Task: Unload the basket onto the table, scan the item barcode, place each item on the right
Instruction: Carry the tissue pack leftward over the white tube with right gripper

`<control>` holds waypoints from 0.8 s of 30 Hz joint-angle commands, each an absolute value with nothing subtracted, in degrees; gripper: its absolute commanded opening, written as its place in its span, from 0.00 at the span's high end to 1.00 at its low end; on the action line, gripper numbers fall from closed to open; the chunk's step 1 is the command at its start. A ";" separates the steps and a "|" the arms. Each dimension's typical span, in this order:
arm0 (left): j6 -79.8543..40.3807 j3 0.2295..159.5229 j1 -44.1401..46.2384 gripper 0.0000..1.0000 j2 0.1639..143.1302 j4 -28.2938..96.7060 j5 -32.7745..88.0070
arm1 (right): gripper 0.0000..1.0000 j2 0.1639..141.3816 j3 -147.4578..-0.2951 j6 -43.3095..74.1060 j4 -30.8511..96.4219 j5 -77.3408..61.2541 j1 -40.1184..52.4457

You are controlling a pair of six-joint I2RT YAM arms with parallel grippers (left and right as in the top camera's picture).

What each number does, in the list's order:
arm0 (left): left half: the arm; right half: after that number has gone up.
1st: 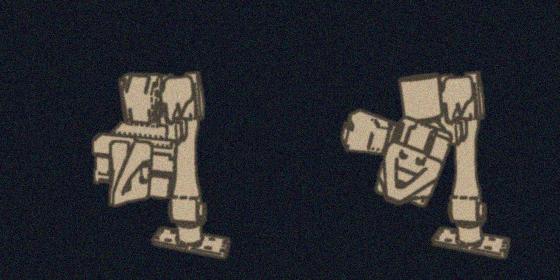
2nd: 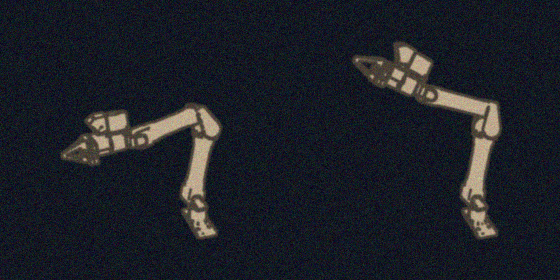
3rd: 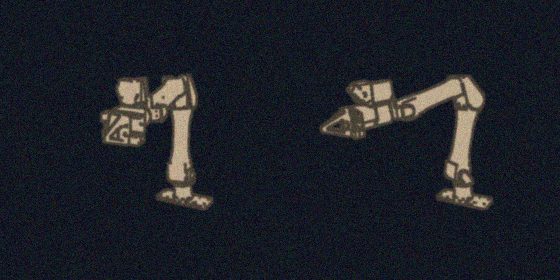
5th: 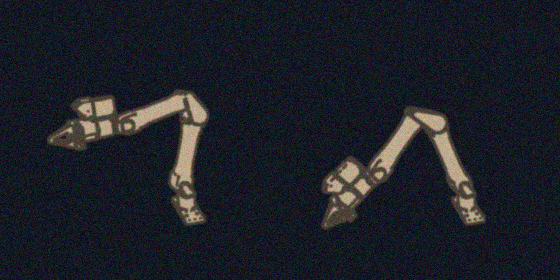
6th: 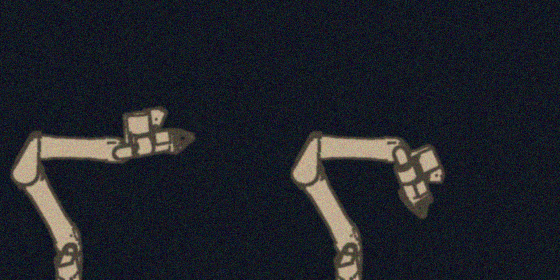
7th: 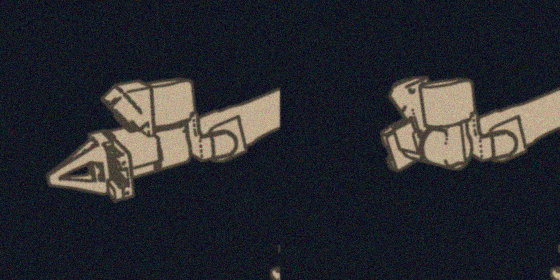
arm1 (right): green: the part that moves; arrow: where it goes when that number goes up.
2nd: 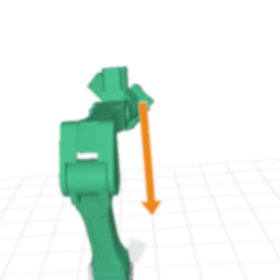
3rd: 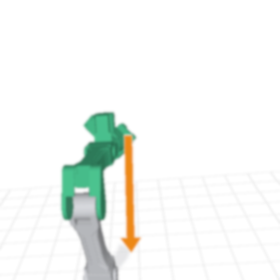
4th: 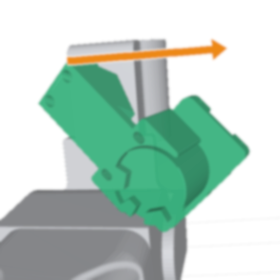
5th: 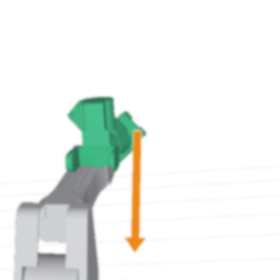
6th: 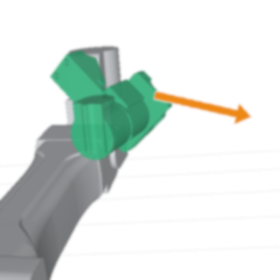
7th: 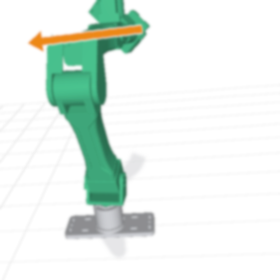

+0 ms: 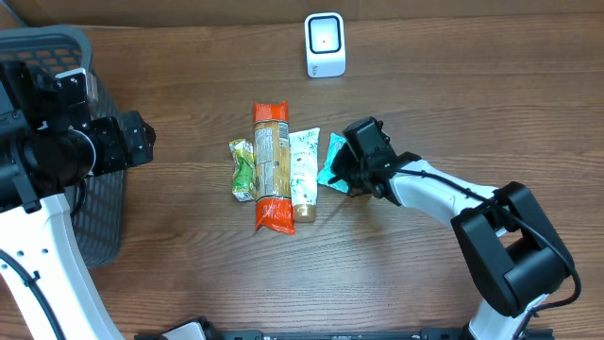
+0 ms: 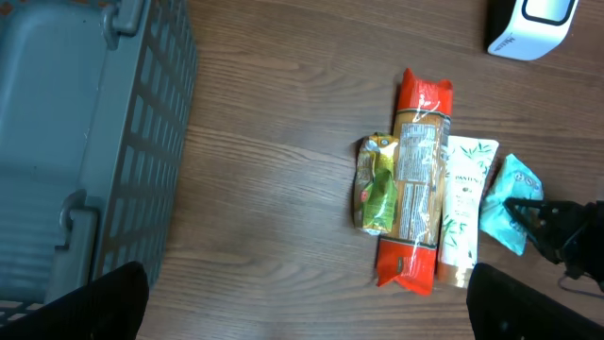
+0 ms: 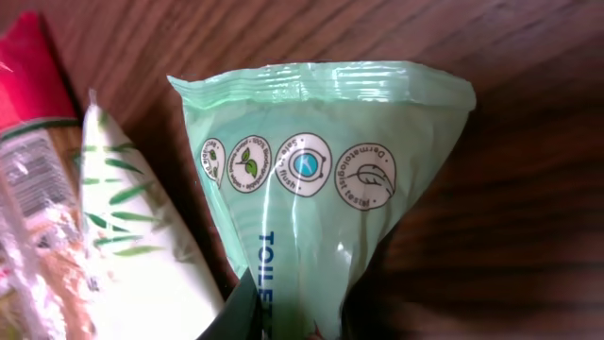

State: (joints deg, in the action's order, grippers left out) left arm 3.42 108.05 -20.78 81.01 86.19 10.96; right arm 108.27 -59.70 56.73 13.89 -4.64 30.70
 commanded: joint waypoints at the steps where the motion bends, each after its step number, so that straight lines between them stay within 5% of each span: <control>1: 4.51 108.42 -20.97 0.01 81.28 86.24 11.64 | 0.96 105.03 -60.77 47.31 19.68 -4.69 28.73; 10: 4.51 108.42 -20.97 0.00 81.28 86.28 11.62 | 0.96 100.22 -73.95 37.82 53.63 23.38 29.69; 24: 4.54 108.42 -20.97 0.00 81.28 86.28 11.64 | 0.96 115.48 -74.46 37.45 67.13 39.92 32.32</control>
